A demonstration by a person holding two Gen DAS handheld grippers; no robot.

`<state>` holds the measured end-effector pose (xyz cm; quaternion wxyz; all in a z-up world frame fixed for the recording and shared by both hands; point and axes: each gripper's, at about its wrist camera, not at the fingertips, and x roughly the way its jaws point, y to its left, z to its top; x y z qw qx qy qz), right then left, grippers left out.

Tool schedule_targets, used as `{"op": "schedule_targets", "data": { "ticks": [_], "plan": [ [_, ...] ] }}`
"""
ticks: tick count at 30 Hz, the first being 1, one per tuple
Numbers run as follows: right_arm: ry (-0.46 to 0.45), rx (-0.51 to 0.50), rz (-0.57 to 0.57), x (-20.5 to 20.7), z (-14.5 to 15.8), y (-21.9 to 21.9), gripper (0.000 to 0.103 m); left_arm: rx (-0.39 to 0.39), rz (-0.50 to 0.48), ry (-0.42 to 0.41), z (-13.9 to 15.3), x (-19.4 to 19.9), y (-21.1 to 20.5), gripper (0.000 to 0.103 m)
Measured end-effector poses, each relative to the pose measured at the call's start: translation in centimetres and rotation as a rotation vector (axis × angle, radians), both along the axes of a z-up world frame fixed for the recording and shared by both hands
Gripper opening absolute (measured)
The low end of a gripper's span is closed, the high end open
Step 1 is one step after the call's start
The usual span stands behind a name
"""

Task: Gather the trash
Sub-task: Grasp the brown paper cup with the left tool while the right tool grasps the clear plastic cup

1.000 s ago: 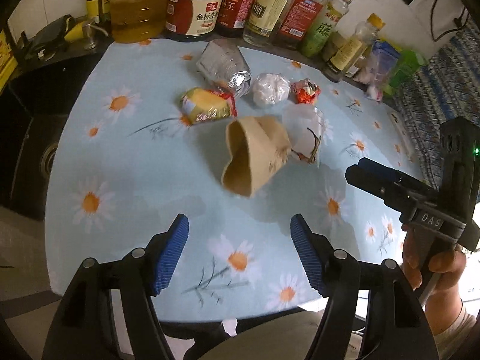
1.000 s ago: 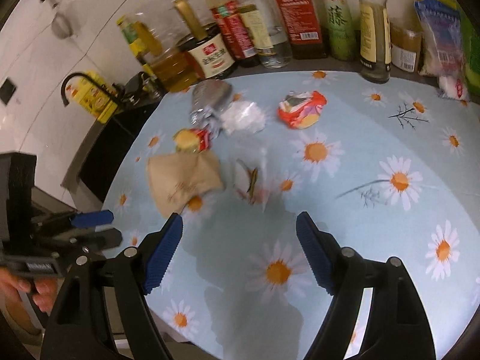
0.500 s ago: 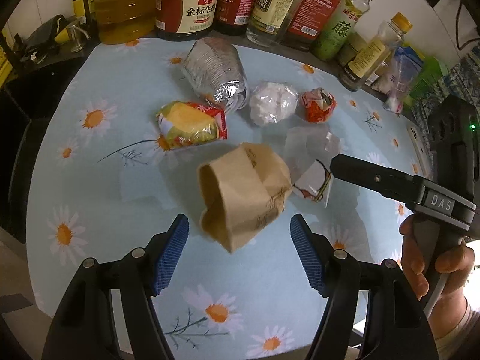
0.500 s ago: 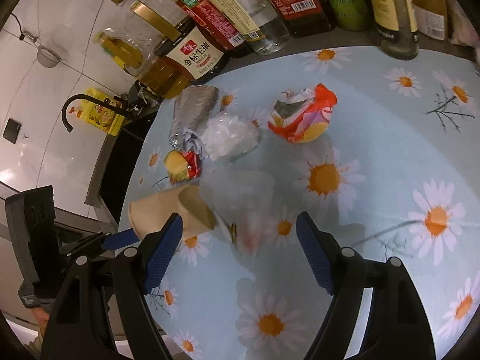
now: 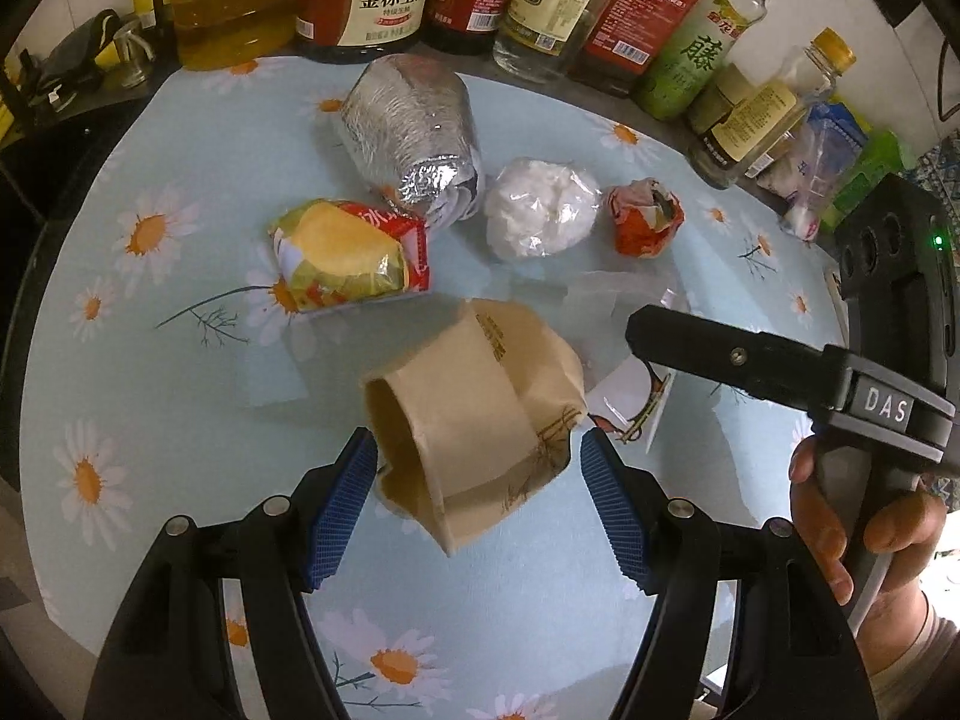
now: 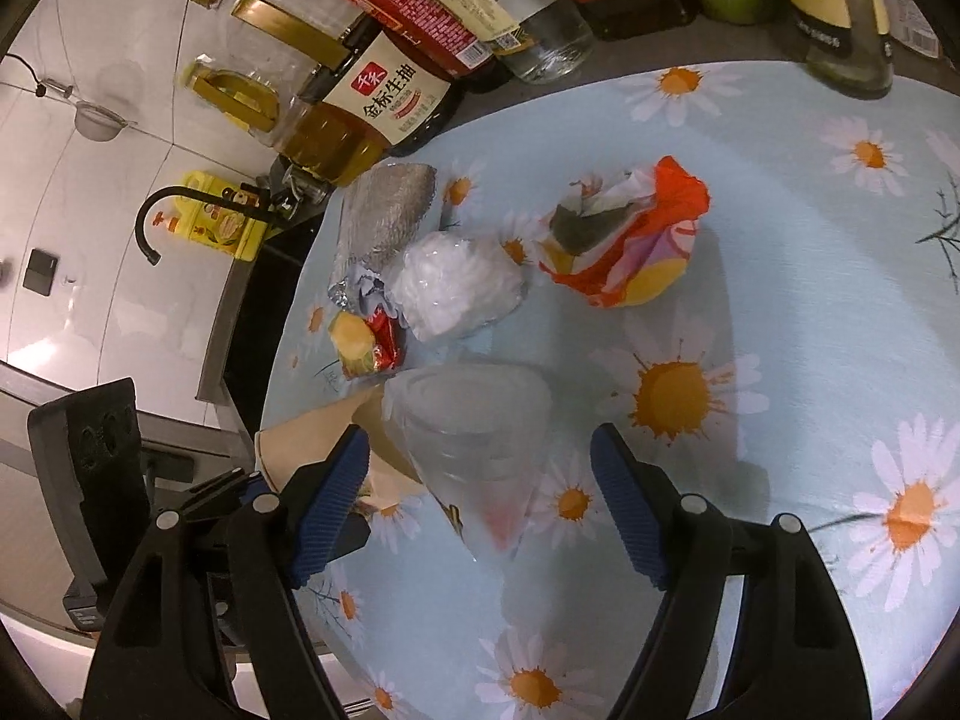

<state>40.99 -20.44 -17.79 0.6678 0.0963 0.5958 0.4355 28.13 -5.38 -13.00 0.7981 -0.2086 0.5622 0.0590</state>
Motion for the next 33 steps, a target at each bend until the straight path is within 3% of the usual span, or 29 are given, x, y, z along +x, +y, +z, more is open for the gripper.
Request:
{"op": "schedule_targets", "data": {
  "ticks": [8,12,16,33],
  "plan": [
    [0.009,0.012,0.012,0.6,-0.2,0.1,0.049,0.009,0.002,0.008,-0.6,1.0,-0.1,0.068],
    [-0.006,0.016,0.008,0.8,0.0,-0.3,0.048,0.017,-0.017,-0.01,-0.5,1.1,-0.4,0.057],
    [-0.017,0.026,-0.005,0.9,0.2,-1.1,0.048,0.021,-0.029,-0.022,-0.5,1.1,-0.6,0.054],
    [-0.04,0.022,-0.043,-1.2,1.3,-2.7,0.048,0.005,-0.055,-0.067,1.1,-1.0,0.0,0.053]
  ]
}}
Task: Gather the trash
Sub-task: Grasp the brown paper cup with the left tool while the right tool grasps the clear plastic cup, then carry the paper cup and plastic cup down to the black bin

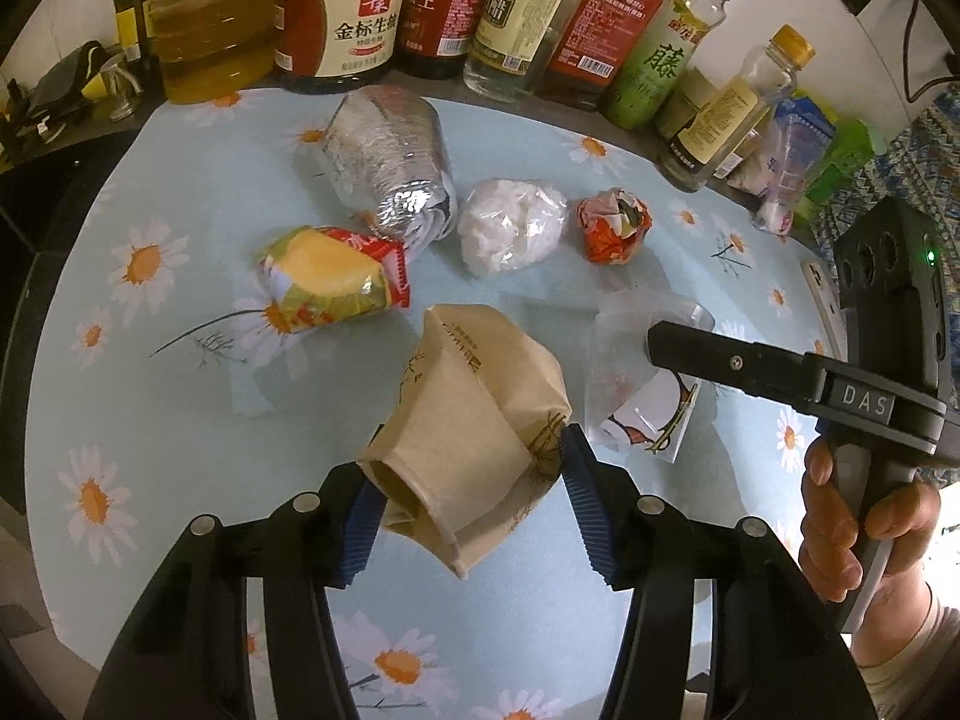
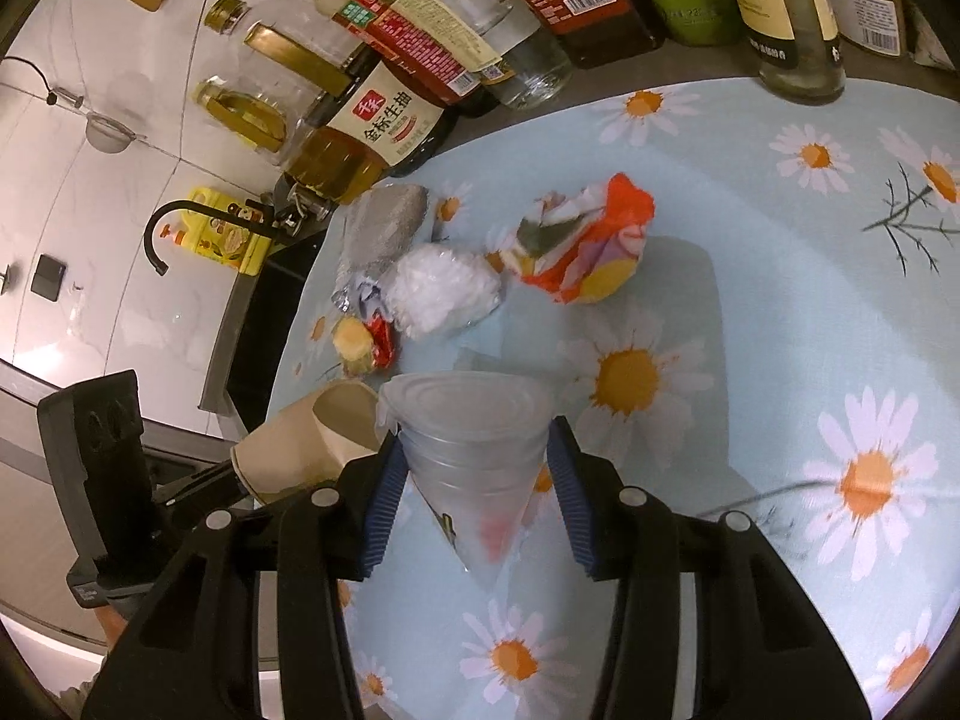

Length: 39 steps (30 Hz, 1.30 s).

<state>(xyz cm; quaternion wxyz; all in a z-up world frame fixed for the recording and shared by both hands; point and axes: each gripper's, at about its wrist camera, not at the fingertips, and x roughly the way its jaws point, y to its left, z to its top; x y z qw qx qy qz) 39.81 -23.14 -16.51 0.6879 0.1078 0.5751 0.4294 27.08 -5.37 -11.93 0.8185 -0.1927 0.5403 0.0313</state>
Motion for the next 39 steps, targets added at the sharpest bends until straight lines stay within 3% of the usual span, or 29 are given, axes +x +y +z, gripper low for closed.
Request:
{"op": "schedule_targets", "data": {
  "ticks": [23,39],
  "plan": [
    [-0.049,-0.047,-0.028,-12.1,2.1,2.1,0.048,-0.038,-0.043,-0.086,2.0,-10.5,3.7,0.053],
    [-0.043,-0.066,-0.007,-21.6,1.9,4.8,0.048,-0.068,-0.058,-0.097,1.3,-18.4,6.3,0.053]
  ]
}}
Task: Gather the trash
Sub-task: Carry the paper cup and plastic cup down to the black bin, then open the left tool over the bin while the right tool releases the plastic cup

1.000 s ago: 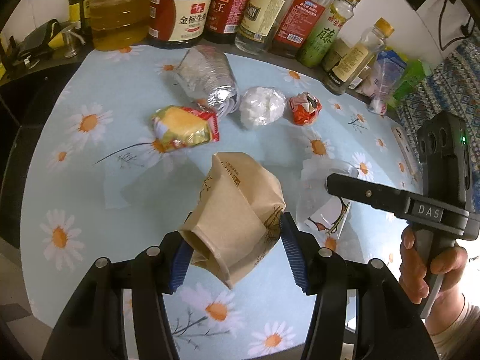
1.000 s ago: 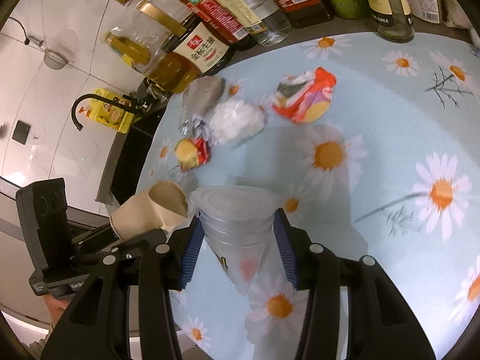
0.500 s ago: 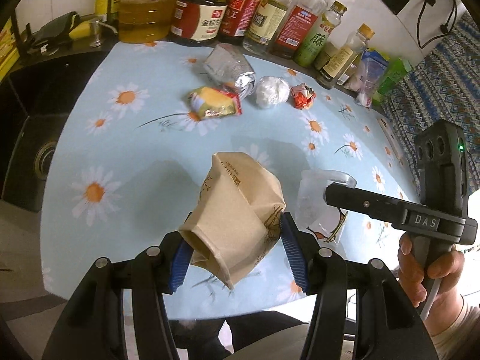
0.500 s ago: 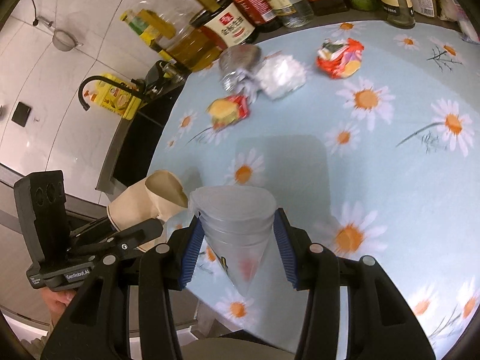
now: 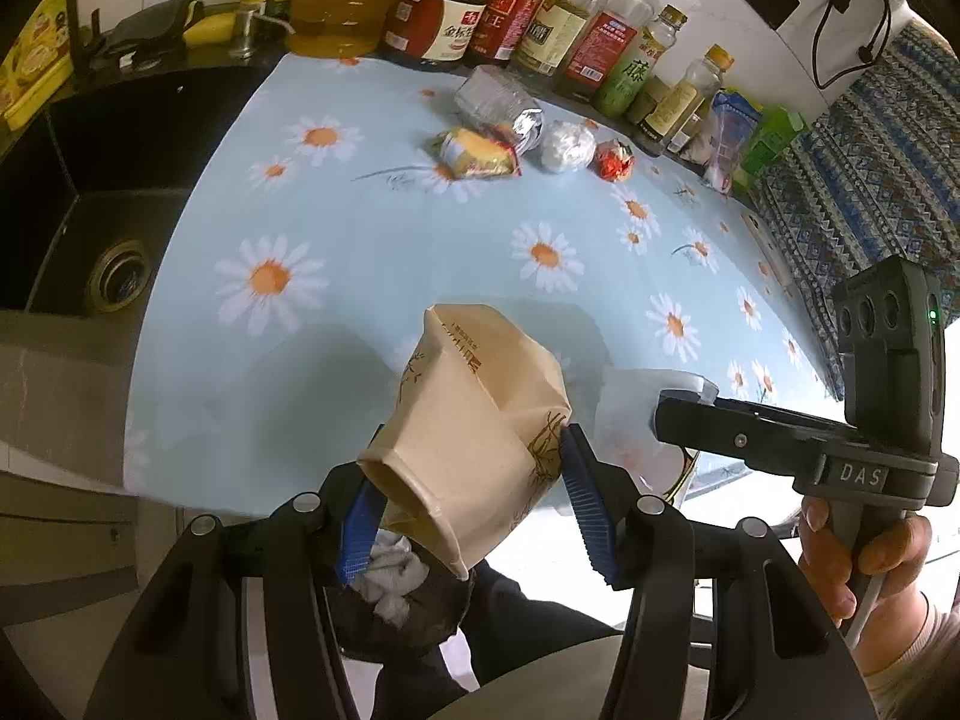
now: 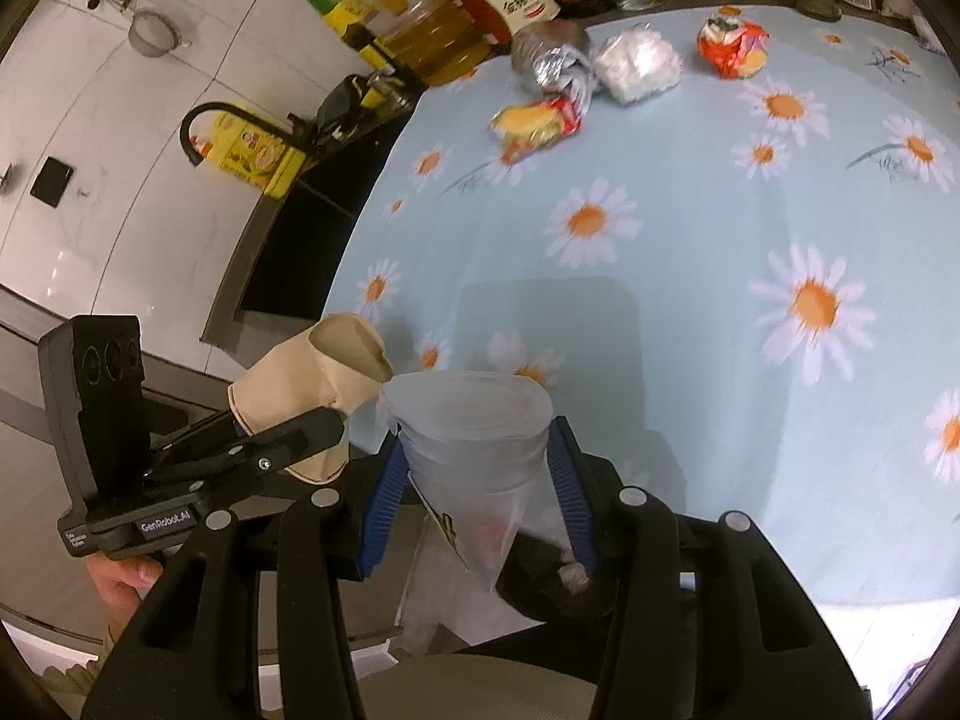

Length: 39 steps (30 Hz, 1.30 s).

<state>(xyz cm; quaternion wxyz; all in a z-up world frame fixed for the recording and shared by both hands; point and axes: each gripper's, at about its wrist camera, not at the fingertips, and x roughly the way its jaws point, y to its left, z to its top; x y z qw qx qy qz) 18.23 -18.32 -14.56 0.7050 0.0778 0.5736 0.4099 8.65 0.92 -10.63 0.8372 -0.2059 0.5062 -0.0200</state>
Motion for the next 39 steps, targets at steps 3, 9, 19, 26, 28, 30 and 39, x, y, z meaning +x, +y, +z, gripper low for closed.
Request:
{"op": "schedule_targets", "data": {
  "ticks": [3,9,19,26,28,30,39],
  "plan": [
    [0.0,-0.004,0.01,-1.3,0.0,0.4,0.048,-0.006,-0.003,0.003,-0.2,-1.2,0.2,0.053],
    [0.005,-0.027,0.033,-3.8,-0.6,1.2,0.048,-0.025,-0.002,0.017,-1.3,-3.8,0.6,0.053],
    [0.057,-0.073,0.074,-6.4,-3.1,2.4,0.048,-0.055,0.028,0.071,-3.9,-7.3,1.6,0.053],
    [0.071,-0.123,0.098,-7.4,-4.9,3.1,0.048,-0.084,0.042,0.13,-6.6,-8.5,1.9,0.053],
    [0.084,-0.129,0.095,-7.6,-5.4,3.1,0.048,-0.09,0.044,0.149,-7.3,-8.7,1.9,0.054],
    [0.096,-0.132,0.091,-7.8,-5.7,3.0,0.048,-0.096,0.045,0.168,-8.1,-8.8,1.9,0.054],
    [0.123,-0.15,0.09,-8.2,-7.1,2.7,0.049,-0.115,0.045,0.246,-10.6,-9.4,1.1,0.056]
  ]
}}
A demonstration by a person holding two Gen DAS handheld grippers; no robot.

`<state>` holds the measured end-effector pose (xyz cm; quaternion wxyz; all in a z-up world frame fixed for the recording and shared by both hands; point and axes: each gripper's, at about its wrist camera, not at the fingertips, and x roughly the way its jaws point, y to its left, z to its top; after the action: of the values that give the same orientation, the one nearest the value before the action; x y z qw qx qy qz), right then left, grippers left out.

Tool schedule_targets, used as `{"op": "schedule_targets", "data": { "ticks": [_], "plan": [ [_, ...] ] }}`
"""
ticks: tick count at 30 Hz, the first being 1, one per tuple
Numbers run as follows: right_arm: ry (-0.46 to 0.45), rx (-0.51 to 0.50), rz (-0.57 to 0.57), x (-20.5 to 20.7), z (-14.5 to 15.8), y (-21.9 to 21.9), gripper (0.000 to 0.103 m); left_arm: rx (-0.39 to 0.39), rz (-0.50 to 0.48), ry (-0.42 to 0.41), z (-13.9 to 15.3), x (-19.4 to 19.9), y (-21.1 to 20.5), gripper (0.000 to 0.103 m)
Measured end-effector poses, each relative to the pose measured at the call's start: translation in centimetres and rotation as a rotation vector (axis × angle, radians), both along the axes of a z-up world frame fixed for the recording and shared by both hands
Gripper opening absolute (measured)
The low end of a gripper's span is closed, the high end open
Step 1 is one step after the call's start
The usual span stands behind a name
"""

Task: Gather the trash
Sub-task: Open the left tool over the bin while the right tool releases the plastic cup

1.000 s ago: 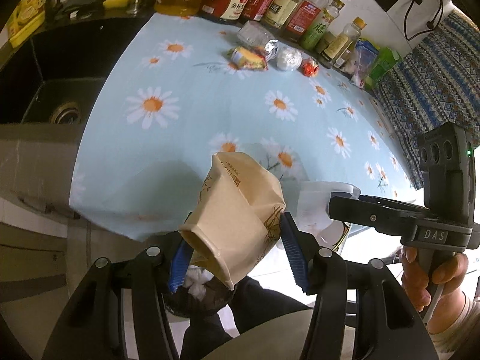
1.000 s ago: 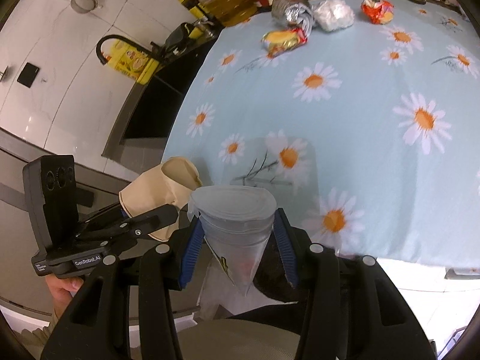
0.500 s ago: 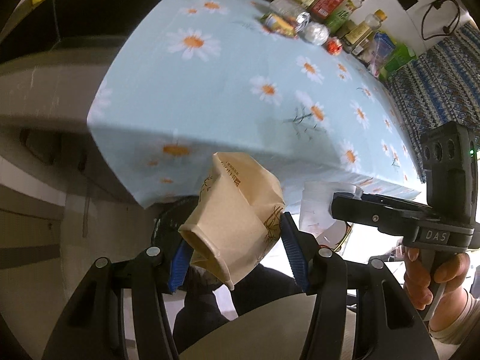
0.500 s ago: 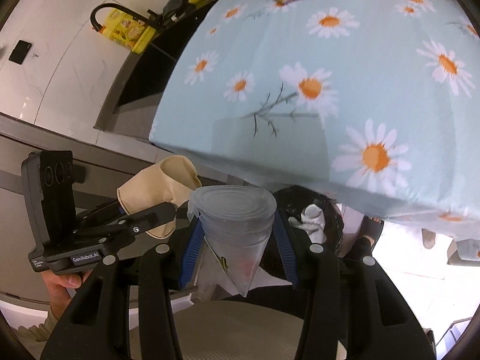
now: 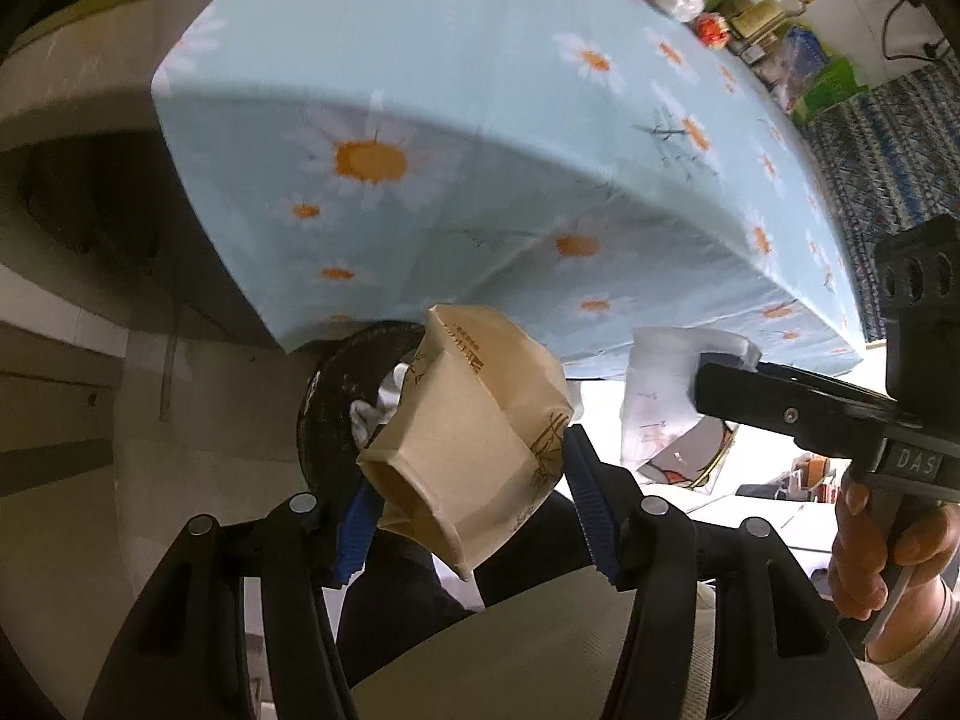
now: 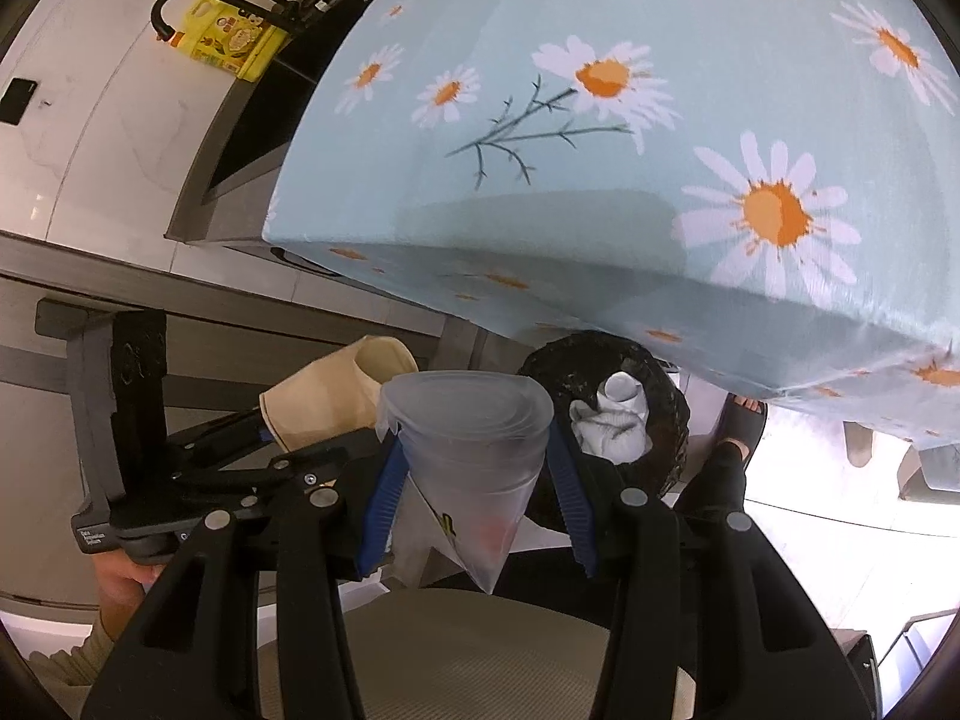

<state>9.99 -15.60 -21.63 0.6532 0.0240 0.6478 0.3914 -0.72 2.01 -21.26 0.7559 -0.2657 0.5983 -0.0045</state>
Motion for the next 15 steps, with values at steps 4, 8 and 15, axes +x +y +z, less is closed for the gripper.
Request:
{"op": "schedule_targets", "data": {
  "ticks": [4,8,15],
  "plan": [
    [-0.021,0.0,0.009,-0.3,0.3,0.0,0.05,-0.006,-0.005,0.012,-0.5,-0.2,-0.4,0.057],
    [-0.007,0.005,0.016,-0.5,0.1,0.0,0.05,-0.006,-0.005,0.027,-0.7,-0.3,-0.7,0.058],
    [0.017,0.019,-0.014,-0.3,-0.2,-0.8,0.063,0.004,0.021,0.089,-1.7,-0.4,-0.3,0.072]
  ]
}}
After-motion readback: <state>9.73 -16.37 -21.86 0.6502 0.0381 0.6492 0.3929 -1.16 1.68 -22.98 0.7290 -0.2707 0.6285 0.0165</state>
